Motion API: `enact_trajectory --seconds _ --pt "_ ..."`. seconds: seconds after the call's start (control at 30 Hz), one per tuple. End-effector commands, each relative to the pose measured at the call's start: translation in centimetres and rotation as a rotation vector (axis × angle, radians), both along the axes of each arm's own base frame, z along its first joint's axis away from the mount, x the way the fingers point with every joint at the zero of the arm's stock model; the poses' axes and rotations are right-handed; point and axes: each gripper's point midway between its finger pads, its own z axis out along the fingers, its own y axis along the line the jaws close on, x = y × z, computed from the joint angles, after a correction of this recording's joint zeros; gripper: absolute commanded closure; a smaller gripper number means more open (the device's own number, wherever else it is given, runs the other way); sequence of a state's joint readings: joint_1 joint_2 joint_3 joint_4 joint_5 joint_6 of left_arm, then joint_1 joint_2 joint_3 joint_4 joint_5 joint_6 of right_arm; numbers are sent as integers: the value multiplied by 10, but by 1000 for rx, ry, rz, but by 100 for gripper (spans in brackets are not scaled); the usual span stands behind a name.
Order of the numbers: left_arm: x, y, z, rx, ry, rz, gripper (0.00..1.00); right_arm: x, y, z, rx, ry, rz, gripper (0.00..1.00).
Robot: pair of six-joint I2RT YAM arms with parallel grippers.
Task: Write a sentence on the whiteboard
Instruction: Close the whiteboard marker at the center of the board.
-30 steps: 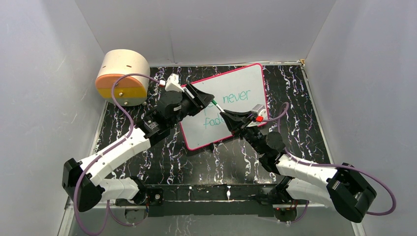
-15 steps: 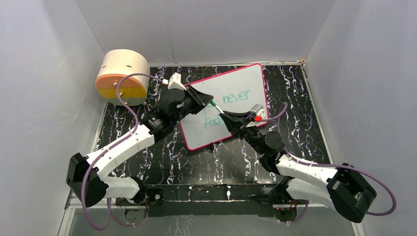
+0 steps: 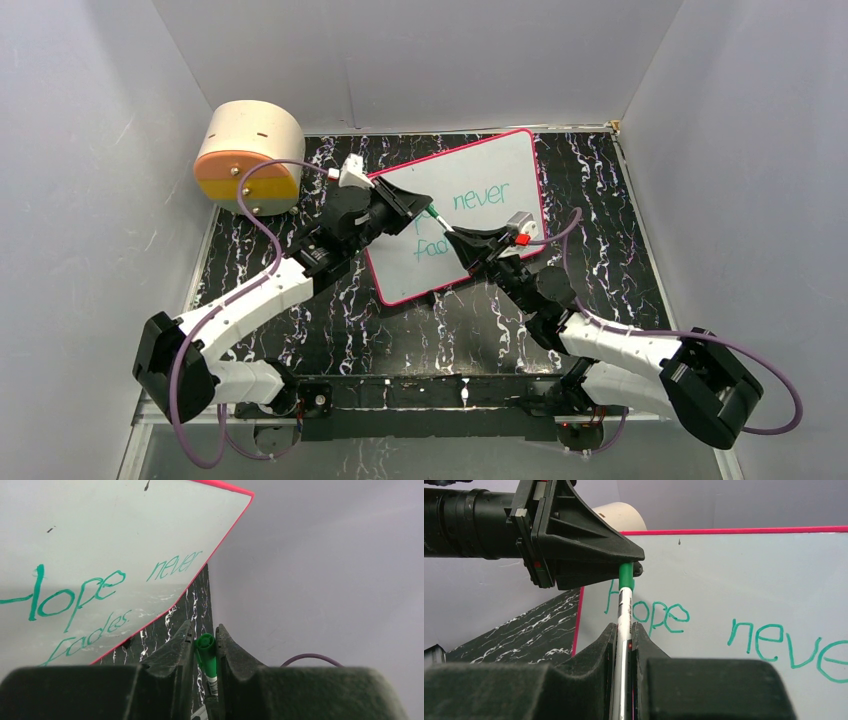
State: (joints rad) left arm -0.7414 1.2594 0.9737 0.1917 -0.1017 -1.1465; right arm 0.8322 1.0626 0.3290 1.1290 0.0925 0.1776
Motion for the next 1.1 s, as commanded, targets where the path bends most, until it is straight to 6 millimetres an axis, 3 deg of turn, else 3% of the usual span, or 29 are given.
enact_trajectory --seconds 0.0,0.33,0.53,0.63,0.73,0.83,1.07 --pt "-44 -23 -5 -34 31 -188 100 6 -6 34 103 -44 -39 100" --pt "-95 -45 -9 -52 -57 -326 100 19 -12 28 194 115 -90 100" --pt "-102 -44 -4 -66 -106 -346 100 19 -6 22 207 185 -54 100" --pt "-90 -28 -5 20 -124 -257 100 18 -7 16 163 187 -60 100" --pt "-73 -5 -2 130 -153 -139 81 17 -7 9 82 199 -66 100" --pt "-60 18 -2 233 -173 -35 69 15 -15 1 21 212 -91 100" --pt "-38 65 10 457 -216 106 57 24 -53 -19 -123 304 -275 100"
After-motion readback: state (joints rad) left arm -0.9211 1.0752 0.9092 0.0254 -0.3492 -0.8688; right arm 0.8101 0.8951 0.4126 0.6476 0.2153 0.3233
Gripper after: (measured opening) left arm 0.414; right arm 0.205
